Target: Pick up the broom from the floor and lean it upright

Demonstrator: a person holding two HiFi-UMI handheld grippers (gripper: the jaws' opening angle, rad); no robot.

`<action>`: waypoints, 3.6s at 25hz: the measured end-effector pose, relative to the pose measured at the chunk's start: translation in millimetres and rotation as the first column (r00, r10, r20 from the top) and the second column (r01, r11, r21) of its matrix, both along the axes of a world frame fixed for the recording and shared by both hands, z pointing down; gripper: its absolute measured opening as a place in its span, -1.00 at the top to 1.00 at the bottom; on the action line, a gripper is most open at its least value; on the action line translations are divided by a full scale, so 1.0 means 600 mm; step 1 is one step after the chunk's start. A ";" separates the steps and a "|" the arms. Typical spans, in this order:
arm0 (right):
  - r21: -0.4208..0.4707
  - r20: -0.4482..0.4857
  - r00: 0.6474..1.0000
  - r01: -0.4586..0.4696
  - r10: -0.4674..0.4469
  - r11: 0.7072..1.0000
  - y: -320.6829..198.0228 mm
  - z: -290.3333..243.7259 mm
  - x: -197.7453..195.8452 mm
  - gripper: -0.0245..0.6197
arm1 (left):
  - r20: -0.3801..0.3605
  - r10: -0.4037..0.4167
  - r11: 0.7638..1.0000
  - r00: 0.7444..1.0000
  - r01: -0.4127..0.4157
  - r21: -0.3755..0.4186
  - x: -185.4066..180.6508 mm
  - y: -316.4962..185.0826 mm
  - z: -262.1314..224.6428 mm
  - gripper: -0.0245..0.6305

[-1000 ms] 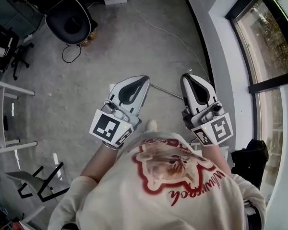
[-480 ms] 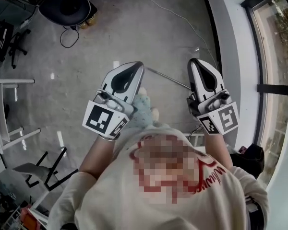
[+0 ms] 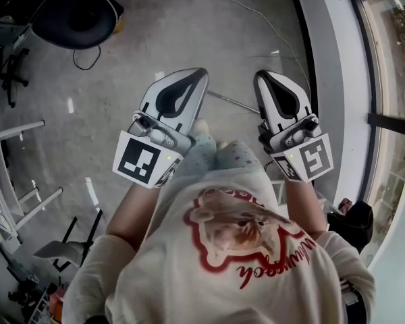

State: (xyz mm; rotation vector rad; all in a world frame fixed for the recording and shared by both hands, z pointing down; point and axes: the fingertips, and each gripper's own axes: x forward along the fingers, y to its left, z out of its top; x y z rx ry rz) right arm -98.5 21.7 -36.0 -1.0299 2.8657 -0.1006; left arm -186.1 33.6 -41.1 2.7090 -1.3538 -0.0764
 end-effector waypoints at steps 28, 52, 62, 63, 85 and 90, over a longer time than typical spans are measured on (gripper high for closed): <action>-0.438 -0.405 0.672 0.452 -0.620 0.777 -0.010 1.007 -0.044 0.84 | 0.023 -0.139 0.957 0.990 0.141 -0.253 -0.021 -0.133 0.766 0.86; -0.590 -0.492 0.615 0.285 -0.616 0.756 0.000 1.364 -0.017 0.57 | 0.201 -0.012 0.829 0.979 0.123 -0.546 0.043 -0.136 1.129 0.86; -0.687 -0.537 0.509 0.198 -0.673 0.699 0.023 1.473 0.010 0.56 | 0.231 0.068 0.766 0.971 0.097 -0.635 0.034 -0.138 1.197 0.86; -0.695 -0.546 0.492 0.186 -0.678 0.695 0.026 1.485 0.013 0.55 | 0.225 0.086 0.752 0.970 0.086 -0.654 0.035 -0.136 1.208 0.86; -0.707 -0.691 0.216 -0.006 -0.690 0.707 0.049 1.600 0.039 0.65 | 0.239 0.131 0.699 0.962 0.082 -0.711 0.031 -0.131 1.273 0.86; -0.614 -0.738 0.319 0.049 -0.595 0.788 0.017 1.498 0.036 0.65 | 0.259 0.167 0.717 0.951 0.063 -0.694 0.028 -0.131 1.211 0.86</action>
